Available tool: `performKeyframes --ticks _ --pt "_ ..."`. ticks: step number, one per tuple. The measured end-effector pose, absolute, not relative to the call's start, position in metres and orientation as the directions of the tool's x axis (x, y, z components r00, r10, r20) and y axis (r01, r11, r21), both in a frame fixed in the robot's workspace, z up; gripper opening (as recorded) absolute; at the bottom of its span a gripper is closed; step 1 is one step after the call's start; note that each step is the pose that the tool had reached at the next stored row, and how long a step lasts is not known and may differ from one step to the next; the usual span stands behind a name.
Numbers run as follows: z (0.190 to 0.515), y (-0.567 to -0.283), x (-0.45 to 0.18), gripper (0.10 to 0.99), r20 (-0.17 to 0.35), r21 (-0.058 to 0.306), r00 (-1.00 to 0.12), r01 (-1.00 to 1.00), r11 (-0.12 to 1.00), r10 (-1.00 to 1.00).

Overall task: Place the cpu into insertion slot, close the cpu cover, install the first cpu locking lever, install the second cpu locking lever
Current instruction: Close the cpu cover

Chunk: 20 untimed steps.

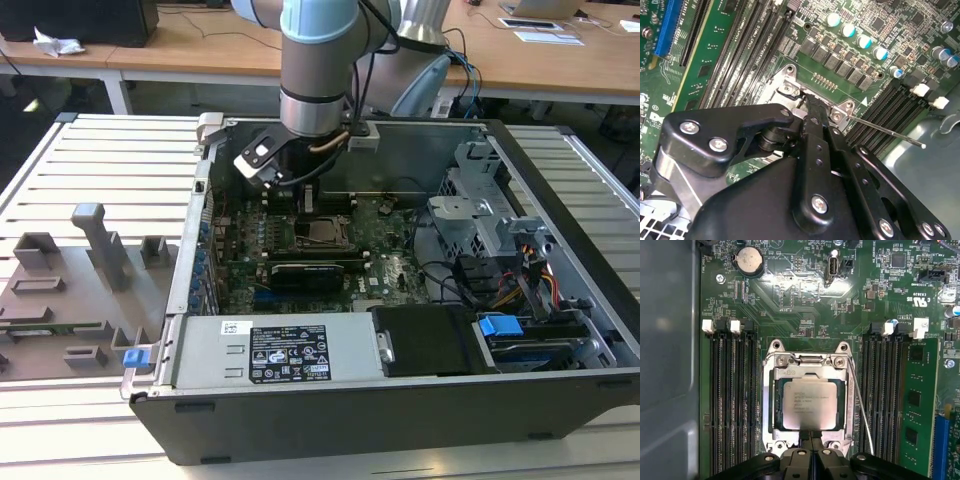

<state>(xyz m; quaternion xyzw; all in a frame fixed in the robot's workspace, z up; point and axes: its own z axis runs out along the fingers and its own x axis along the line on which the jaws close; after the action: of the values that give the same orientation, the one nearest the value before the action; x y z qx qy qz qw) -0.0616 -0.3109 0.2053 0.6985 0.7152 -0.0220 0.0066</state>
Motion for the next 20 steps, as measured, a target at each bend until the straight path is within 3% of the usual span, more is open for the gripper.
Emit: performKeyframes --ticks 11,17,20 --pt "0.204 -0.311 -0.048 0.106 -0.039 -0.022 -0.024 0.999 0.023 0.999" --pt "0.225 -0.311 -0.048 0.106 -0.04 -0.022 -0.024 0.999 0.023 0.999" --pt "0.223 -0.312 -0.037 0.106 -0.04 -0.04 -0.025 0.999 0.023 0.999"
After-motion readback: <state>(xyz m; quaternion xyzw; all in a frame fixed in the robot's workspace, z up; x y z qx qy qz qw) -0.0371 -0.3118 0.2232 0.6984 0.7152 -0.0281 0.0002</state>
